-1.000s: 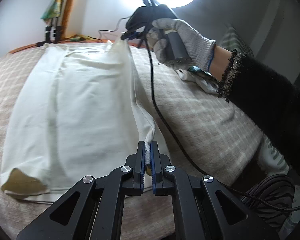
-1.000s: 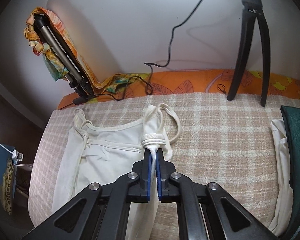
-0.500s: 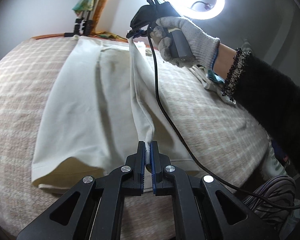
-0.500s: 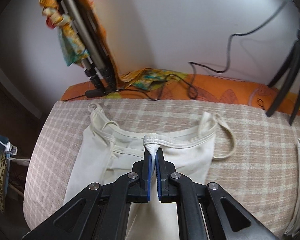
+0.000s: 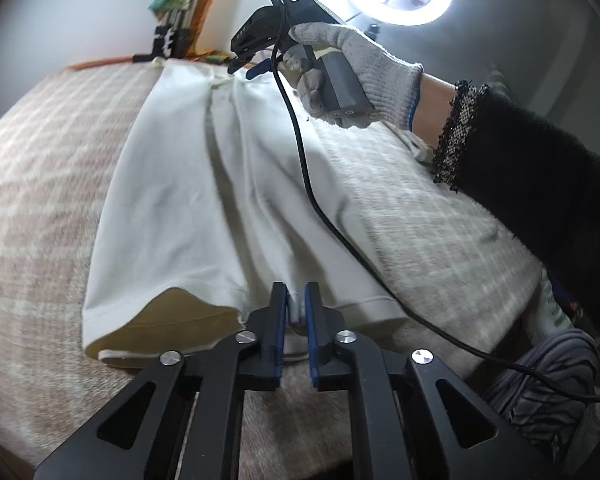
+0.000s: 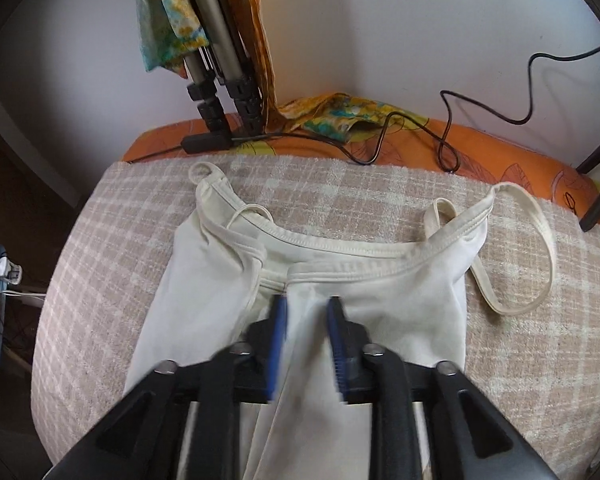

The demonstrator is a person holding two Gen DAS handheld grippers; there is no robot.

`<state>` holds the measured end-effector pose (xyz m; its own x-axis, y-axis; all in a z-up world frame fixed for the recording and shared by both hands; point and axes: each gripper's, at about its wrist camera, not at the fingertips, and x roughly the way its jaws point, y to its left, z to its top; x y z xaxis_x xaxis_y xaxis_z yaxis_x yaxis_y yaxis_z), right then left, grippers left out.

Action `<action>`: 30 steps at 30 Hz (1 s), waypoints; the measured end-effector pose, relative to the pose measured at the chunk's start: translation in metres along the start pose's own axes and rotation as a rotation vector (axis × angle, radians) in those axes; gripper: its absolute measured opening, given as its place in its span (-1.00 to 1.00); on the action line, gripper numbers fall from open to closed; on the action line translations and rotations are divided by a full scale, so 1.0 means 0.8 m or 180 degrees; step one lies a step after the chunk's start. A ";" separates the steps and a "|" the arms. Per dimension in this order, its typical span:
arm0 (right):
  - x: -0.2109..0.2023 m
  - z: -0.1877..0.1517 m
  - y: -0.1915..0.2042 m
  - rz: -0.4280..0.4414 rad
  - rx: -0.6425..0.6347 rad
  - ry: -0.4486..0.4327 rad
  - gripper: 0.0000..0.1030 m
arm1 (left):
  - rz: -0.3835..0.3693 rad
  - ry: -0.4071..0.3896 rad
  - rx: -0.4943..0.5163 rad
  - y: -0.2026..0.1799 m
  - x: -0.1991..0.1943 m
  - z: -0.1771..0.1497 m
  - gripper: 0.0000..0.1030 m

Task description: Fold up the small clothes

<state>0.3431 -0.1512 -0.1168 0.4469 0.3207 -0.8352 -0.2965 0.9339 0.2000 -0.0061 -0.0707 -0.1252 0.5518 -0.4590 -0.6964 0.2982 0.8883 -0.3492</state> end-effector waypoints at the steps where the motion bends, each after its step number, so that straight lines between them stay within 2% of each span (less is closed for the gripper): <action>1: -0.012 -0.003 0.000 0.0011 -0.0014 -0.0040 -0.45 | -0.0017 -0.0003 0.0063 -0.003 -0.007 0.001 -0.83; 7: -0.108 -0.056 -0.012 0.0141 0.0056 -0.0245 -0.44 | -0.0059 -0.0153 0.0246 -0.003 -0.067 0.005 -0.83; 11: -0.164 -0.130 -0.009 0.0127 0.0003 -0.0249 -0.44 | 0.0238 -0.0220 0.0297 0.028 -0.094 0.013 -0.83; 14: -0.190 -0.195 -0.005 0.0164 -0.0023 -0.0167 -0.43 | 0.0308 -0.0170 0.0226 0.058 -0.095 0.021 -0.83; 17: -0.196 -0.251 -0.001 0.0247 0.0034 0.0000 -0.43 | 0.0249 -0.0022 0.0186 0.079 -0.079 0.029 -0.83; 20: -0.192 -0.292 0.007 0.0233 0.0010 0.0185 -0.43 | 0.0211 0.0010 0.0269 0.079 -0.060 0.035 -0.83; 23: -0.184 -0.313 0.016 0.0268 -0.0015 0.0289 -0.43 | 0.0096 0.0090 0.0430 0.066 -0.038 0.037 -0.83; 26: -0.180 -0.330 0.015 0.0318 0.0004 0.0338 -0.43 | 0.0126 0.0196 0.0689 0.050 -0.023 0.027 -0.83; 30: -0.178 -0.343 0.009 0.0467 0.0081 0.0381 -0.43 | 0.0139 0.0393 0.0877 0.040 -0.010 0.005 -0.83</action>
<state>0.0457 -0.2332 -0.1368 0.2963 0.4340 -0.8508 -0.3288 0.8827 0.3357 0.0019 -0.0385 -0.1285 0.4750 -0.4001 -0.7838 0.4856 0.8619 -0.1457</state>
